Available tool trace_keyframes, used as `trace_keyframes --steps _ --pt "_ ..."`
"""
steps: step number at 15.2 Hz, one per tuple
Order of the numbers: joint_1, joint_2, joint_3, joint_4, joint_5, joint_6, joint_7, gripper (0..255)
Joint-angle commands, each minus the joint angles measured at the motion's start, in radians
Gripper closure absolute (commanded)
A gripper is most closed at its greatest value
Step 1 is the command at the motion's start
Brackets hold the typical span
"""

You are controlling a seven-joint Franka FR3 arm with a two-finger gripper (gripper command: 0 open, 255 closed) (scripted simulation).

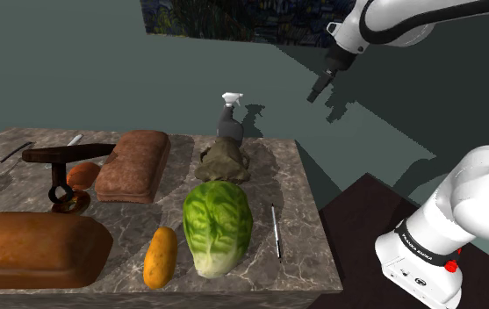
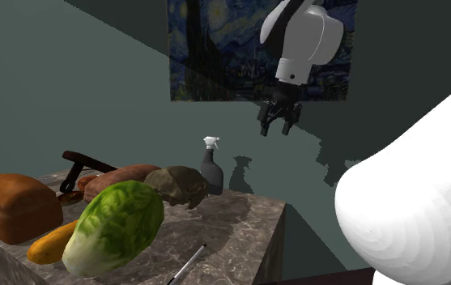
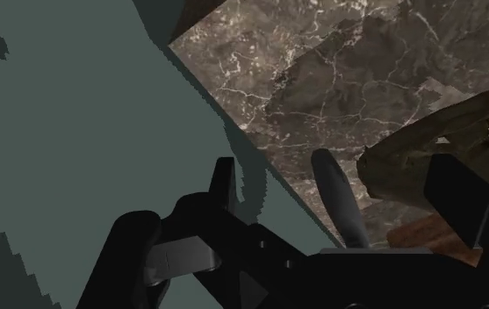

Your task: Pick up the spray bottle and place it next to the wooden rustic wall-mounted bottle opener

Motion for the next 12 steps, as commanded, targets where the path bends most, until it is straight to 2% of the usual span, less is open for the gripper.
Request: trace_keyframes --steps 1,6,12 --pt "0.039 0.070 -0.025 0.012 0.041 0.075 -0.074 0" --pt "0.143 0.245 -0.084 0.065 0.193 0.221 -0.289 0" --pt "0.240 0.464 -0.113 0.184 0.465 0.312 -0.608 0"
